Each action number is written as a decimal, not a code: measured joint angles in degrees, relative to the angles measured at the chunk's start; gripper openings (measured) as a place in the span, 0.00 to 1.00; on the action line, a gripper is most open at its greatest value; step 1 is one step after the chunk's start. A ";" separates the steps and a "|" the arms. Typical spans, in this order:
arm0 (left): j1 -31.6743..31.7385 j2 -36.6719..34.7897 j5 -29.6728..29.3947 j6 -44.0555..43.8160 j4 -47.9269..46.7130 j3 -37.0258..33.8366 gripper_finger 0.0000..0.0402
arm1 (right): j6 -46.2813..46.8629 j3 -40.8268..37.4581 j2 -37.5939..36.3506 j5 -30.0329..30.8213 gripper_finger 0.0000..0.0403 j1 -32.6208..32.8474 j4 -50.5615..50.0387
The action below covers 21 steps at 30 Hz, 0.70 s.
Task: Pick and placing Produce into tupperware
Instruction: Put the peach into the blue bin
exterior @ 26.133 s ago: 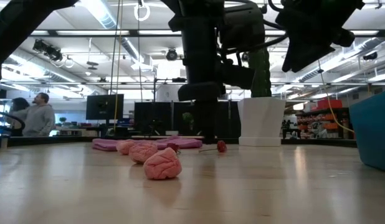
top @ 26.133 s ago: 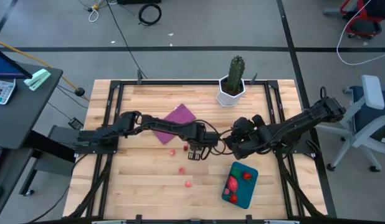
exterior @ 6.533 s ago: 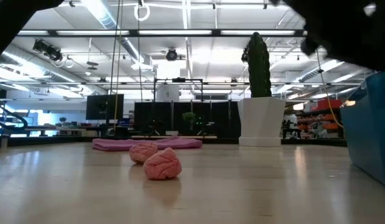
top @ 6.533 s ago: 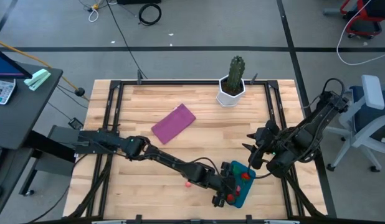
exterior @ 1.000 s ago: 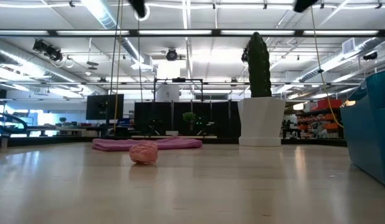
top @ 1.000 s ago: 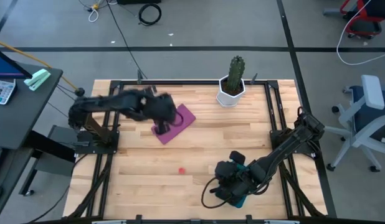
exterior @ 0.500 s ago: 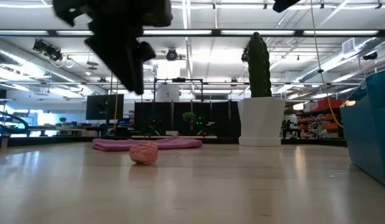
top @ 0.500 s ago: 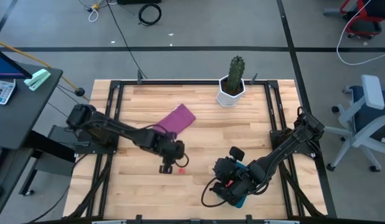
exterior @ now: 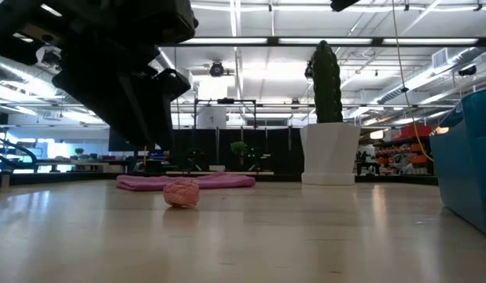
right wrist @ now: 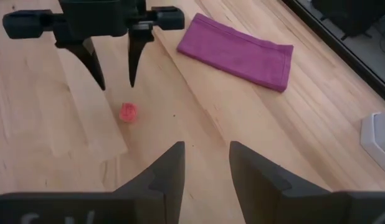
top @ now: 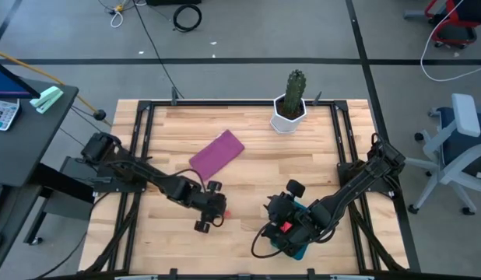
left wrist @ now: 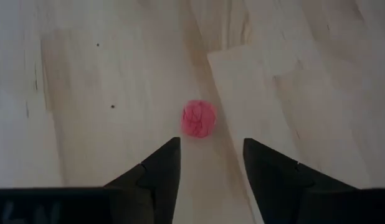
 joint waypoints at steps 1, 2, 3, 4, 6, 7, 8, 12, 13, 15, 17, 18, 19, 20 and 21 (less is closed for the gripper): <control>-0.08 0.03 -0.03 -0.17 0.91 -0.42 0.46 | 0.00 0.00 0.00 0.00 0.33 0.00 -0.01; -0.14 0.07 -0.05 -0.18 1.80 -0.79 0.48 | -0.01 0.00 0.00 0.00 0.33 0.00 -0.01; -0.13 0.12 -0.06 -0.20 3.02 -1.20 0.50 | 0.00 0.00 0.00 0.00 0.33 -0.01 -0.02; 0.00 0.53 -0.05 -0.20 3.83 -1.31 0.51 | -0.01 0.00 0.00 0.02 0.33 -0.01 -0.02; 0.18 1.39 -0.05 -0.21 4.20 -1.43 0.55 | -0.02 0.00 0.00 0.02 0.33 -0.02 0.02; 0.29 1.94 -0.08 -0.23 4.47 -1.47 0.56 | -0.02 0.00 0.00 0.02 0.33 0.00 0.02; 0.49 2.70 -0.07 -0.20 5.64 -1.47 0.57 | -0.02 0.00 0.00 0.07 0.33 0.00 0.07; 0.60 5.62 -0.07 -0.16 8.78 -1.42 0.60 | 0.18 0.00 0.02 0.03 0.33 0.00 0.28; 0.58 6.11 -0.07 -0.16 9.41 -1.42 0.60 | 0.22 0.00 0.02 -0.03 0.33 0.00 0.28; 0.58 6.81 -0.07 -0.36 9.77 -1.42 0.59 | 0.25 0.00 0.02 -0.02 0.33 0.00 0.26; 0.73 7.23 -0.04 -0.62 9.39 -1.40 0.59 | 0.26 0.00 0.02 -0.09 0.33 0.00 0.26; 0.77 7.35 -0.05 -0.65 9.20 -1.42 0.59 | 0.26 0.00 0.02 -0.07 0.33 0.00 0.28; 0.82 7.66 -0.07 -0.82 9.71 -1.40 0.58 | 0.26 0.00 0.02 -0.07 0.33 0.00 0.27; 0.84 7.85 -0.07 -1.03 9.81 -1.38 0.58 | 0.26 0.00 0.02 -0.08 0.33 0.00 0.28; 0.86 7.87 -0.07 -1.63 9.34 -1.38 0.58 | 0.28 0.00 0.02 -0.09 0.33 0.00 0.26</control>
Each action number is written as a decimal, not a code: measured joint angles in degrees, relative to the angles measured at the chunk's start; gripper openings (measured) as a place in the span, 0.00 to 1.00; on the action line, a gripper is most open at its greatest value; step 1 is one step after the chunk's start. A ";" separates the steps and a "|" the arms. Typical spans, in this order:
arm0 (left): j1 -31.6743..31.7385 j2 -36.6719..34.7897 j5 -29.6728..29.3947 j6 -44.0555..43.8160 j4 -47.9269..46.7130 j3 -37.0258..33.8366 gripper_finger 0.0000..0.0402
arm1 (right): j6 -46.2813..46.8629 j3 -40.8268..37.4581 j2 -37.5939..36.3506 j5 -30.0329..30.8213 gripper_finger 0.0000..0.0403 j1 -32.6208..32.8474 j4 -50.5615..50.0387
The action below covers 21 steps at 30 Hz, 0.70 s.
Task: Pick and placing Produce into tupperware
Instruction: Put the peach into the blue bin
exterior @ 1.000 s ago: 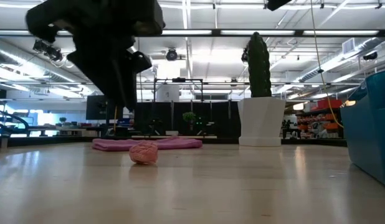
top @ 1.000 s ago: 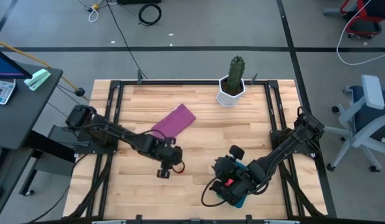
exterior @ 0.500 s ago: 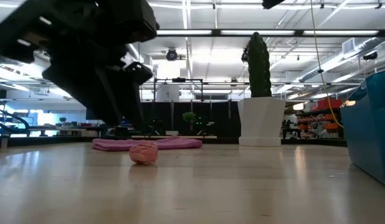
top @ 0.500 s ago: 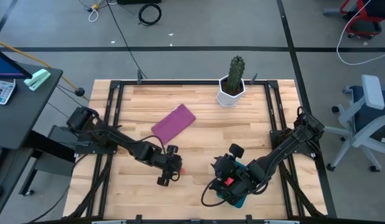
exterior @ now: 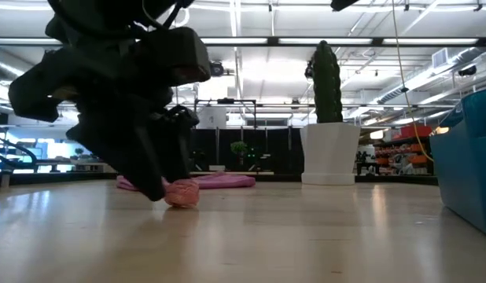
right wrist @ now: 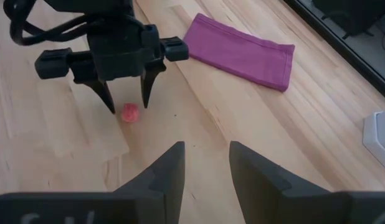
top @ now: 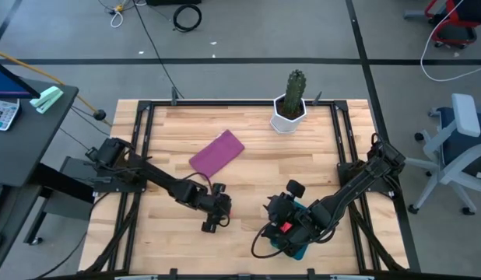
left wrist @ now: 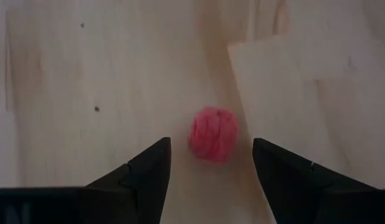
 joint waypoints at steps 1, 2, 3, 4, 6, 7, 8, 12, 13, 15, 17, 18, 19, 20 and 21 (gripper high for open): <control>-0.02 0.07 0.00 -0.81 0.07 -0.02 0.58 | 0.02 0.00 0.00 0.02 0.33 0.00 -0.01; -0.01 0.42 -0.02 -1.61 0.65 0.01 0.58 | 0.02 0.00 0.00 0.01 0.33 0.00 0.00; -0.02 0.70 -0.02 -2.20 0.95 0.07 0.58 | 0.02 0.00 0.00 0.00 0.33 0.00 0.00; -0.02 0.79 -0.03 -2.46 0.50 0.01 0.58 | 0.02 0.00 0.00 0.00 0.33 0.00 -0.01; -0.04 1.69 -0.07 -3.62 1.70 0.05 0.57 | 0.02 0.00 0.00 0.00 0.33 0.00 0.00; -0.06 2.01 -0.47 -3.92 1.92 0.15 0.57 | 0.02 0.00 0.00 -0.02 0.33 0.00 0.02; -0.06 1.92 -0.51 -4.14 1.75 0.13 0.57 | 0.04 0.00 0.00 -0.04 0.33 0.00 -0.04; -0.06 2.40 -1.11 -4.82 2.22 0.13 0.52 | 0.04 0.00 0.00 -0.04 0.33 0.00 0.04; -0.05 2.40 -1.18 -5.05 2.34 0.13 0.49 | 0.06 0.00 0.00 -0.03 0.33 0.00 0.10; 0.00 2.42 -1.29 -5.10 2.49 0.15 0.43 | 0.07 0.00 0.00 -0.04 0.33 0.00 0.13; 0.00 2.56 -1.53 -5.07 2.41 0.62 0.35 | 0.07 0.00 0.00 -0.02 0.33 0.00 0.13; 0.00 2.63 -1.67 -5.09 2.37 0.93 0.31 | 0.07 0.00 0.00 -0.04 0.33 0.00 0.13; 0.02 2.75 -1.67 -5.05 2.47 1.39 0.27 | 0.07 0.00 0.00 -0.04 0.33 0.00 0.09; 0.02 2.82 -1.82 -5.02 2.46 1.95 0.23 | 0.05 0.00 0.00 -0.04 0.33 0.00 -0.03; 0.08 2.82 -2.15 -5.02 2.51 2.62 0.19 | -0.05 0.00 -0.02 -0.03 0.33 0.00 -0.16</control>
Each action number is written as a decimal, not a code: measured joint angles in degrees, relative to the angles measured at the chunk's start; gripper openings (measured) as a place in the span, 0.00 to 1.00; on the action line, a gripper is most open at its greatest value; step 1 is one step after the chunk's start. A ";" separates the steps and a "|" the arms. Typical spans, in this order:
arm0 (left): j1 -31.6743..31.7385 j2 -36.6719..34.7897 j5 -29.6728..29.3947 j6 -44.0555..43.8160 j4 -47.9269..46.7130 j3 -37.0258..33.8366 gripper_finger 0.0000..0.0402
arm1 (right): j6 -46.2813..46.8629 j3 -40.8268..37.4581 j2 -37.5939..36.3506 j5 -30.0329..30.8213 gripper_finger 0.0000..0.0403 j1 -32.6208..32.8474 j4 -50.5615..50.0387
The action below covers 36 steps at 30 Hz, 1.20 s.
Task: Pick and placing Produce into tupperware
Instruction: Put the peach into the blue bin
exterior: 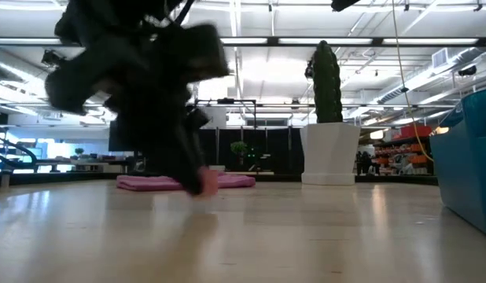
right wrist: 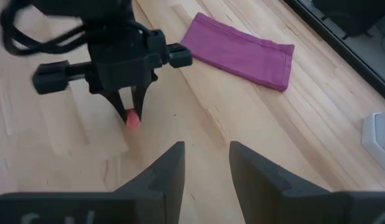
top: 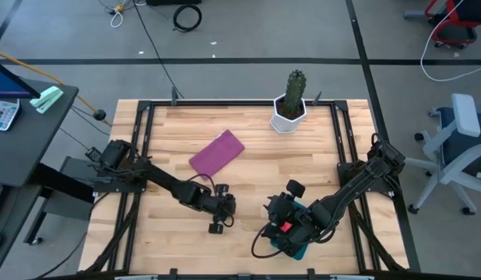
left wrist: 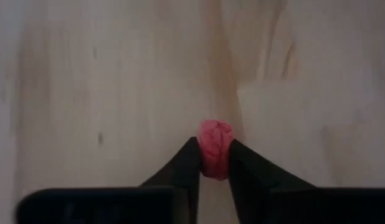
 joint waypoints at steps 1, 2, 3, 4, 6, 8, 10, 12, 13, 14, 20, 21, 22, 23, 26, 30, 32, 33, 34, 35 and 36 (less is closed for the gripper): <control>0.08 0.00 -0.23 0.00 0.22 0.88 0.15 | -0.43 0.00 -0.13 -0.03 0.33 0.00 -0.09; 0.21 0.00 -0.24 0.02 0.36 1.86 0.12 | -1.21 0.00 -0.42 -0.07 0.33 0.00 -0.22; 0.39 0.00 -0.27 0.03 0.89 2.86 0.11 | -1.74 0.02 -0.90 -0.10 0.33 0.00 -0.82; 0.61 0.00 -0.37 0.21 1.74 3.78 0.11 | -2.45 0.21 -1.61 -0.16 0.33 0.00 -1.99; 1.10 0.00 -0.76 2.14 3.67 5.80 0.11 | -2.74 0.59 -3.74 0.06 0.33 0.02 -3.64; 1.49 -0.01 -0.87 5.66 5.92 8.34 0.11 | -2.53 0.61 -6.49 0.37 0.33 0.02 -5.08; 1.79 -0.07 -0.89 8.80 7.42 11.28 0.11 | -2.35 0.61 -9.42 0.44 0.33 0.02 -5.83; 1.95 -0.13 -0.88 12.02 7.49 14.08 0.13 | -2.68 0.62 -12.57 0.42 0.33 0.27 -6.48; 2.06 -0.13 -0.86 13.67 7.47 15.44 0.14 | -2.76 0.63 -14.08 0.26 0.33 0.49 -7.12; 2.12 -0.13 -0.67 15.03 7.46 16.66 0.13 | -2.77 0.66 -15.68 0.06 0.33 0.61 -7.98; 2.95 5.50 4.53 19.63 8.02 26.63 0.10 | -1.27 0.66 -24.36 0.05 0.33 1.67 -16.72; 3.11 7.57 5.41 19.84 7.97 29.02 0.10 | -0.46 0.66 -25.45 0.10 0.33 1.66 -17.77; 3.15 9.74 5.78 19.85 7.97 31.63 0.10 | 0.34 0.56 -26.47 0.31 0.33 1.59 -18.06; 3.16 12.18 5.89 19.83 7.68 34.43 0.10 | 0.89 0.25 -27.53 0.73 0.33 1.38 -17.89; 3.16 19.21 6.14 19.87 5.48 43.20 0.12 | 2.15 -0.67 -29.21 2.14 0.33 1.38 -18.00; 3.02 27.55 6.21 19.02 0.33 53.77 0.12 | 2.17 -1.51 -29.16 2.04 0.33 1.38 -17.90; 2.97 30.75 6.23 17.16 -2.93 57.64 0.12 | 2.17 -2.17 -28.80 1.80 0.33 1.42 -17.99; 2.96 31.74 6.24 16.60 -5.18 58.85 0.12 | 2.15 -2.49 -28.56 1.58 0.33 1.42 -18.03; 2.97 32.79 6.24 16.59 -6.60 59.89 0.13 | 2.15 -3.04 -28.37 1.56 0.33 1.42 -17.76; 2.98 33.54 6.23 16.96 -7.14 60.79 0.14 | 2.13 -3.72 -28.14 1.49 0.33 1.42 -17.89; 2.98 33.66 6.23 17.64 -9.68 61.14 0.16 | 2.13 -4.47 -27.97 1.33 0.33 1.42 -17.94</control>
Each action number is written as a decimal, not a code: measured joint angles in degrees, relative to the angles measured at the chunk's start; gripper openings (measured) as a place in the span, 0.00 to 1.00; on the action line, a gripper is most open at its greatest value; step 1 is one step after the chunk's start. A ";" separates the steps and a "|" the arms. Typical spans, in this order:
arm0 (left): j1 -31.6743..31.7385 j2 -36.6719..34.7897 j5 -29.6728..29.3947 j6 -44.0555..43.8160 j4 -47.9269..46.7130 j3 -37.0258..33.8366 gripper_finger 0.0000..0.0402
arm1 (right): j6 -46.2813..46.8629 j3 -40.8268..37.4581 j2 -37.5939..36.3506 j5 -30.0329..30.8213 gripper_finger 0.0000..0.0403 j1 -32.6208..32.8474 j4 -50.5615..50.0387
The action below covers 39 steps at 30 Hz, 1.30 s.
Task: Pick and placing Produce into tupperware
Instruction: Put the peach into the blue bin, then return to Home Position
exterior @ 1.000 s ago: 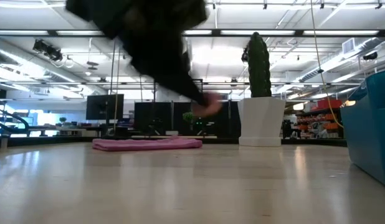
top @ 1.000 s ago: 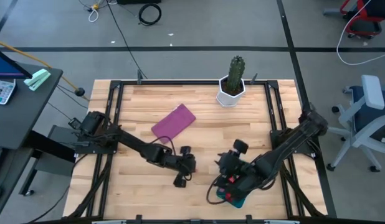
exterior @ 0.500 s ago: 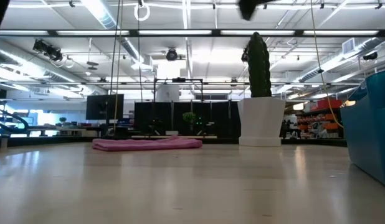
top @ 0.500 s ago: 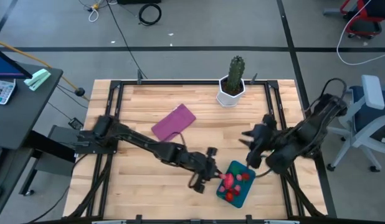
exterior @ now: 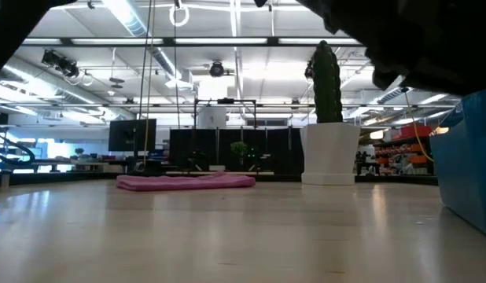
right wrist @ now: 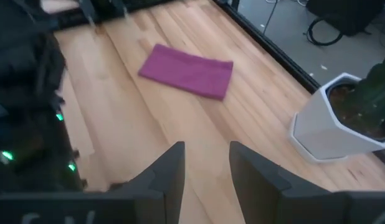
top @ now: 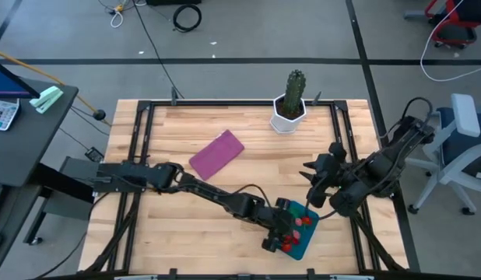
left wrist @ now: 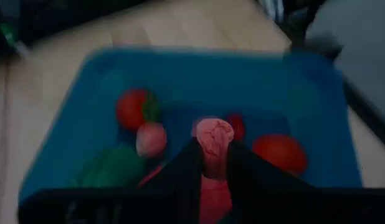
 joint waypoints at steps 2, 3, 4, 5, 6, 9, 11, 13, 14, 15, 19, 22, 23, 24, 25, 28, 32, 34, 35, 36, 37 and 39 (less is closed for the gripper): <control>0.00 0.00 0.00 0.75 -2.05 0.25 0.20 | 0.02 -1.60 0.14 -0.60 0.33 0.00 0.08; 0.07 -0.09 -0.01 1.16 -3.00 0.30 0.23 | 0.04 -2.45 0.12 -1.34 0.33 0.00 0.07; 0.11 -0.15 0.02 1.77 -3.77 0.35 0.26 | 0.12 -3.36 0.12 -2.29 0.33 -0.02 0.08; 0.11 -0.15 -0.02 2.21 -4.00 0.35 0.29 | 0.30 -4.28 0.12 -3.15 0.33 -0.10 0.37; 0.15 -0.15 0.00 2.97 -4.16 0.35 0.32 | 0.74 -5.07 0.12 -3.66 0.33 -0.23 0.43; 0.15 -0.15 -0.04 3.82 -3.72 0.79 0.41 | 2.61 -7.00 0.11 -4.52 0.33 -0.28 0.50; 0.22 -0.17 -0.27 3.82 -3.70 0.89 0.46 | 2.93 -7.97 0.10 -4.74 0.33 -0.28 0.38; 0.36 -0.44 -1.70 3.80 -4.34 0.82 0.50 | 2.27 -8.10 0.12 -4.73 0.33 -0.28 0.46; 0.54 -0.92 -2.90 3.81 -5.40 0.75 0.52 | 1.23 -7.91 0.12 -4.95 0.33 -0.28 0.29; 0.78 -1.74 -4.20 3.96 -6.31 0.74 0.53 | 0.00 -7.52 0.11 -5.83 0.33 -0.31 0.12; 2.46 -7.98 -9.45 8.16 -13.10 0.77 0.54 | -2.40 -7.08 -0.57 -9.26 0.33 0.27 0.67; 4.23 -12.97 -12.47 7.51 -17.51 0.85 0.53 | -7.54 -7.10 -1.64 -6.66 0.33 0.58 0.28; 5.00 -14.83 -12.59 6.75 -18.19 0.82 0.52 | -8.66 -7.10 -2.53 -5.36 0.33 0.46 0.32; 5.83 -16.88 -12.65 6.47 -19.61 0.72 0.52 | -9.30 -7.10 -3.72 -4.28 0.33 0.33 0.41; 6.71 -18.83 -12.78 6.38 -20.35 0.72 0.51 | -9.61 -7.10 -5.11 -3.76 0.33 0.27 0.49; 9.73 -25.66 -13.02 6.85 -22.61 0.83 0.50 | -11.25 -7.10 -10.30 -3.46 0.33 -0.02 1.35; 14.55 -34.88 -13.06 6.39 -31.82 0.78 0.48 | -16.75 -7.08 -18.33 -4.70 0.33 0.84 6.37; 16.99 -40.23 -13.17 4.39 -37.63 0.78 0.47 | -20.13 -7.37 -22.01 -4.75 0.33 1.71 9.72; 18.16 -42.88 -13.26 2.87 -41.34 0.79 0.47 | -22.29 -8.10 -23.76 -4.63 0.33 2.20 11.78; 19.22 -45.63 -13.39 1.13 -44.29 0.83 0.46 | -24.87 -9.17 -25.51 -4.31 0.33 2.69 13.48; 20.07 -48.52 -13.36 -0.75 -47.31 0.80 0.46 | -27.75 -10.64 -27.52 -3.85 0.33 3.03 15.75; 21.40 -53.52 -13.27 -4.02 -51.14 0.78 0.46 | -34.18 -15.14 -31.43 -3.23 0.33 3.71 22.83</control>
